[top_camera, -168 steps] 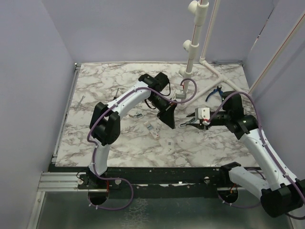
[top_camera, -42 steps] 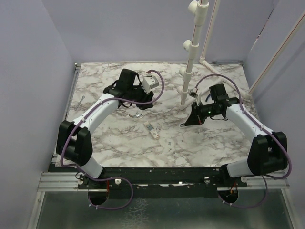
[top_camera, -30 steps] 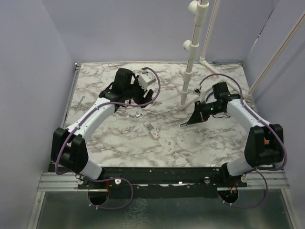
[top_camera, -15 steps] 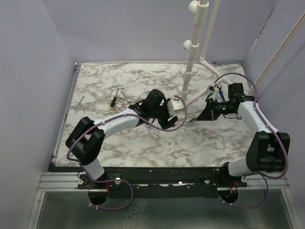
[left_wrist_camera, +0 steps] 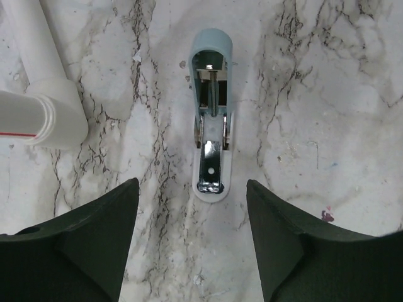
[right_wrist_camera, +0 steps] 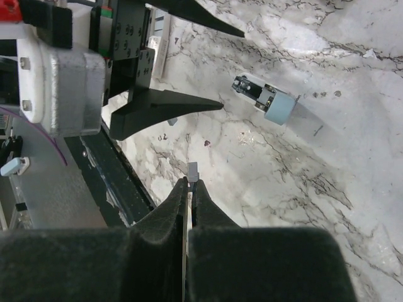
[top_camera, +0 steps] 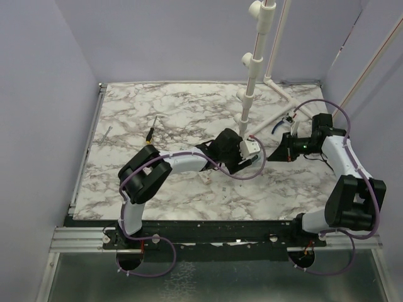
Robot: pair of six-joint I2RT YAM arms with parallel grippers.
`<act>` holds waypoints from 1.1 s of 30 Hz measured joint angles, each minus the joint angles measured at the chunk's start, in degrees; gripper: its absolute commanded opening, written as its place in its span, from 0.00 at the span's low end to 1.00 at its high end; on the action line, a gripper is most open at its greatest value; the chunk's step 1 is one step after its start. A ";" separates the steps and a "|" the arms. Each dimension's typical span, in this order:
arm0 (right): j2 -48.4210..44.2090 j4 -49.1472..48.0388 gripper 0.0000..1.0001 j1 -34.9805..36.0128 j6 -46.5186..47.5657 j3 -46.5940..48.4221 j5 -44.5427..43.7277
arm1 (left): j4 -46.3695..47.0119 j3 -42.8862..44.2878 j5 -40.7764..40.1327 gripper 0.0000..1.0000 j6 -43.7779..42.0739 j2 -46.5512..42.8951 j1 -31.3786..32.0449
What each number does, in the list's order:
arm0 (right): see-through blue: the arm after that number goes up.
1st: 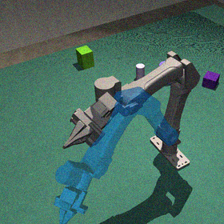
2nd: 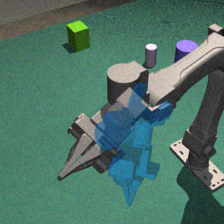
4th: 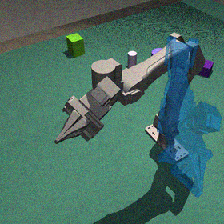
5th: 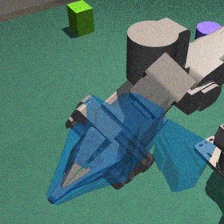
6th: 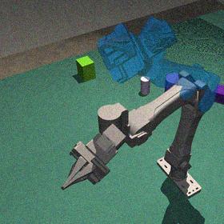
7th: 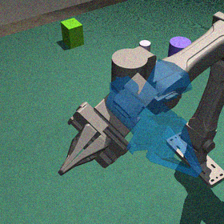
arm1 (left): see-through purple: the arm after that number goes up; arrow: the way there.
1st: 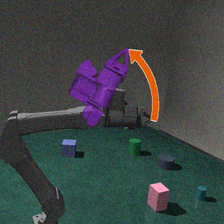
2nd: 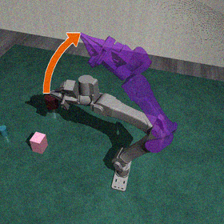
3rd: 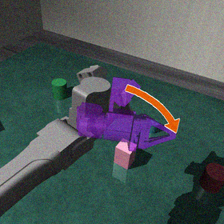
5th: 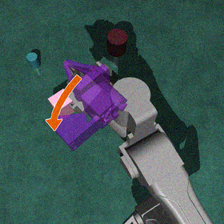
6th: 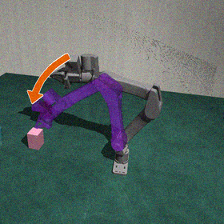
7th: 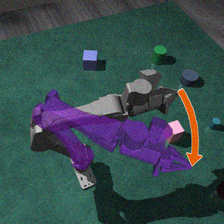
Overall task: Load the staples into the stapler
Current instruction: Adjust the stapler at the center of the board.
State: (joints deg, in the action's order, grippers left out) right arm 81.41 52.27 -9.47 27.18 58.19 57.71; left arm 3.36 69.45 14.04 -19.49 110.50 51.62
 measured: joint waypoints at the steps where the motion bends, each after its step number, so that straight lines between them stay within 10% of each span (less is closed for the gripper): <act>1: -0.11 0.24 0.01 -0.02 0.15 0.00 -0.02 | 0.37 0.61 -0.13 0.66 0.20 0.70 -0.11; 24: -1.33 2.16 0.01 -0.02 0.59 0.00 -1.31 | 2.56 2.58 1.44 0.23 3.61 6.38 0.04; 33: -1.14 3.08 0.01 -0.02 0.96 0.02 -1.40 | 6.95 -5.01 -2.86 0.24 7.02 1.60 2.93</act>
State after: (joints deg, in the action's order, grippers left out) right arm 80.27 55.35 -9.50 28.14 58.22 56.31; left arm 10.31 64.45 11.18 -12.47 112.09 54.54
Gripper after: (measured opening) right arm 0.012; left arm 0.233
